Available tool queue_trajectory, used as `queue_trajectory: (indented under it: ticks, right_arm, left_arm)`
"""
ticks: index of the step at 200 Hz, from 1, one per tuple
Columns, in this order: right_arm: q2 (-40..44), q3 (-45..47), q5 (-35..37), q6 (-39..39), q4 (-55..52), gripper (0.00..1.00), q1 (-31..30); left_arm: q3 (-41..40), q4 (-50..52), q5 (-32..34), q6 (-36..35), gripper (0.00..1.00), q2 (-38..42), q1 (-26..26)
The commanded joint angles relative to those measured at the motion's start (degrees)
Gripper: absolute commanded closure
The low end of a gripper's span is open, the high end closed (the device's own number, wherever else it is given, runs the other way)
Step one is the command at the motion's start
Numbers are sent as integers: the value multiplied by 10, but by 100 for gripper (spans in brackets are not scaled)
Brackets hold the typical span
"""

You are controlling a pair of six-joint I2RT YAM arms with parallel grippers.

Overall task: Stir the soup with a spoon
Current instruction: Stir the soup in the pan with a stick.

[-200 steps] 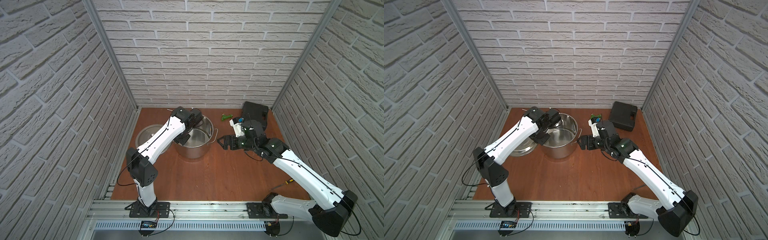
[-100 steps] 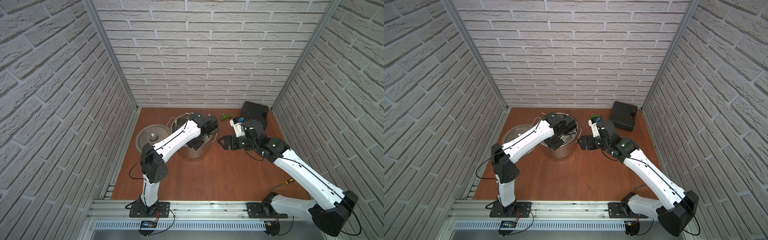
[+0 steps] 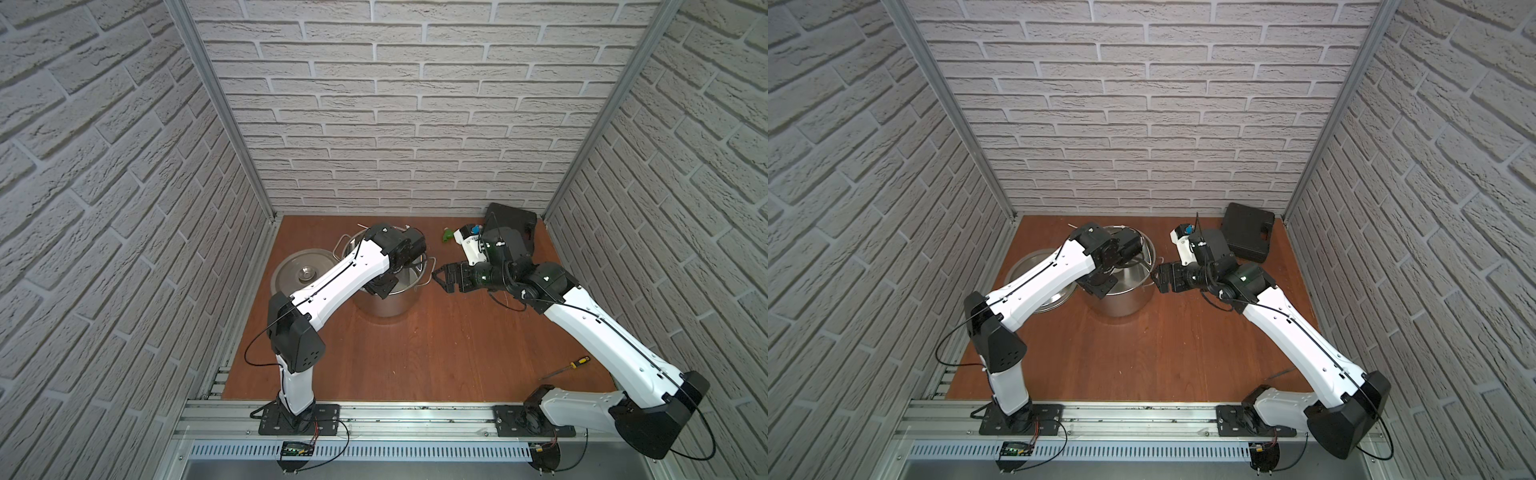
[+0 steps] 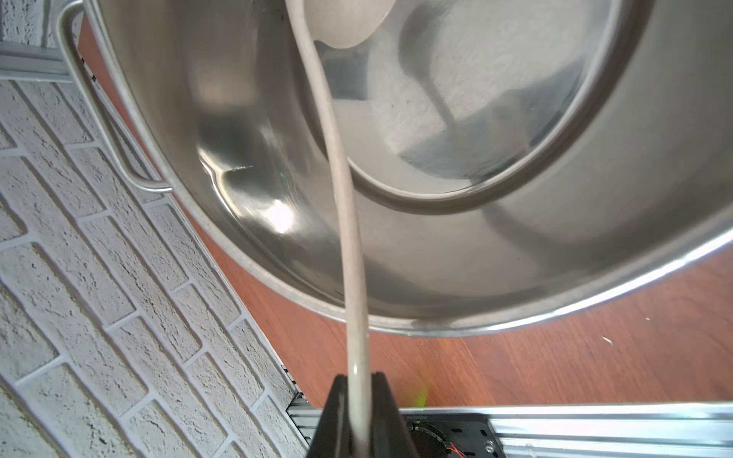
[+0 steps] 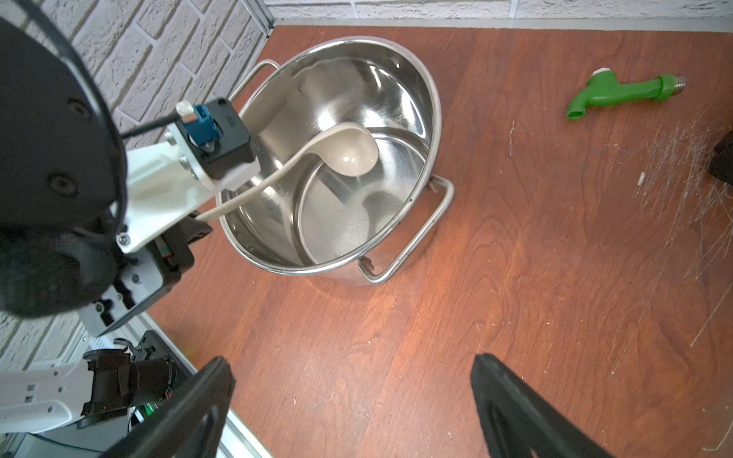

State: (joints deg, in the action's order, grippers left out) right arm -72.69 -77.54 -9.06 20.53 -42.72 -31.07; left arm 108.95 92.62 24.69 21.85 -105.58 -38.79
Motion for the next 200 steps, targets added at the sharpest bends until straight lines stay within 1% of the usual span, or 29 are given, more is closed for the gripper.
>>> queue_trajectory:
  ticks: [1,11,21,38,54,67,84,95,99,109,138,156,185,200]
  right_arm:
    - [-16,-42,-23,-35,-33,3,-7]
    - [-18,-51,-33,-36,-40,3,-7]
    - [-11,-39,-45,-32,-28,3,-7]
    - [0,-10,-50,-25,-9,3,-7]
    - [1,-4,-52,-24,-14,3,-6]
    - [10,0,-42,-20,-15,3,-6]
    - [28,4,-10,-7,-22,3,-7]
    - [37,3,5,4,-32,3,-7]
    - [39,3,7,8,-36,3,-6]
    - [49,5,13,19,-38,3,-6]
    - [71,2,45,49,-52,3,-7]
    - [77,-4,48,68,-53,4,-7]
    - [77,-9,63,81,-57,4,-8]
    - [78,-9,68,90,-54,4,-9]
  left_arm:
    - [6,117,4,39,100,-5,12]
    - [14,116,8,51,100,-10,11]
    - [21,107,11,55,100,-14,9]
    - [18,68,1,45,100,-15,4]
    - [19,39,-10,26,100,-23,-6]
    - [24,28,-15,11,100,-31,-11]
    - [37,25,-34,-5,100,-39,-16]
    - [42,26,-33,-14,100,-37,-19]
    - [42,25,-52,-17,100,-36,-18]
    - [39,25,-62,-25,100,-31,-19]
    - [13,52,-60,-35,100,-14,-19]
    - [-17,69,-57,-28,100,11,-18]
    - [-51,96,-47,-7,100,35,3]
    - [-50,102,-41,-2,100,41,20]
